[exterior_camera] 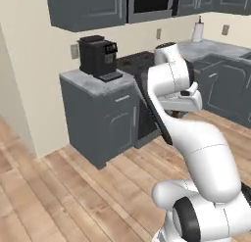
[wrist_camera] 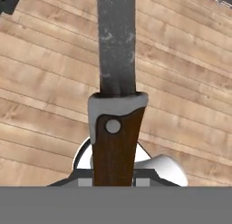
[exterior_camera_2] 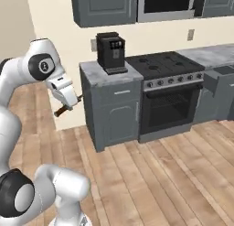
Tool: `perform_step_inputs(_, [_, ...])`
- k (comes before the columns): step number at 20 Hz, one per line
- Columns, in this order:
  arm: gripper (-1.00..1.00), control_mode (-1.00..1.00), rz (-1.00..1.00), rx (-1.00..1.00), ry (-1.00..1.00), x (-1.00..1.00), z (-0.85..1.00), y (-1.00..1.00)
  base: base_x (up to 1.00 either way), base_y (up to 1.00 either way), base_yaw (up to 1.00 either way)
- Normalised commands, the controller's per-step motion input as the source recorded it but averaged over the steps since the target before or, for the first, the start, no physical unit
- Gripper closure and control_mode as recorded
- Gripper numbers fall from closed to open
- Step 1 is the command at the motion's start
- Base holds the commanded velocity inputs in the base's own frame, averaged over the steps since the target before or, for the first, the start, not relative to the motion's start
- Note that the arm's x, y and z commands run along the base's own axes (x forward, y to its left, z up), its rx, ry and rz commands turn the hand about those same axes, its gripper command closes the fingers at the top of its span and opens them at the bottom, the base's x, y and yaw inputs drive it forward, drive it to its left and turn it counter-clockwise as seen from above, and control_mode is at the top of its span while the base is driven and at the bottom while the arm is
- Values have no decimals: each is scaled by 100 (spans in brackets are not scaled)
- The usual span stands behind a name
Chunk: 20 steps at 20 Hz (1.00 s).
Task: Pick up the metallic utensils from the counter and place them in the open drawer. Make sure not to pick up any wooden utensils.
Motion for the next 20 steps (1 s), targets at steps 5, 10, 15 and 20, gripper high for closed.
perform_step_inputs(5, [100, 100, 0, 0, 0, 0, 0, 0, 18, -19, -97])
perform_step_inputs(10, [100, 100, 0, 0, 0, 0, 0, 0, 37, -34, -74])
perform_step_inputs(15, [100, 100, 0, 0, 0, 0, 0, 0, 59, -8, -42])
perform_step_inputs(20, [100, 100, 0, 0, 0, 0, 0, 0, 94, -7, 1])
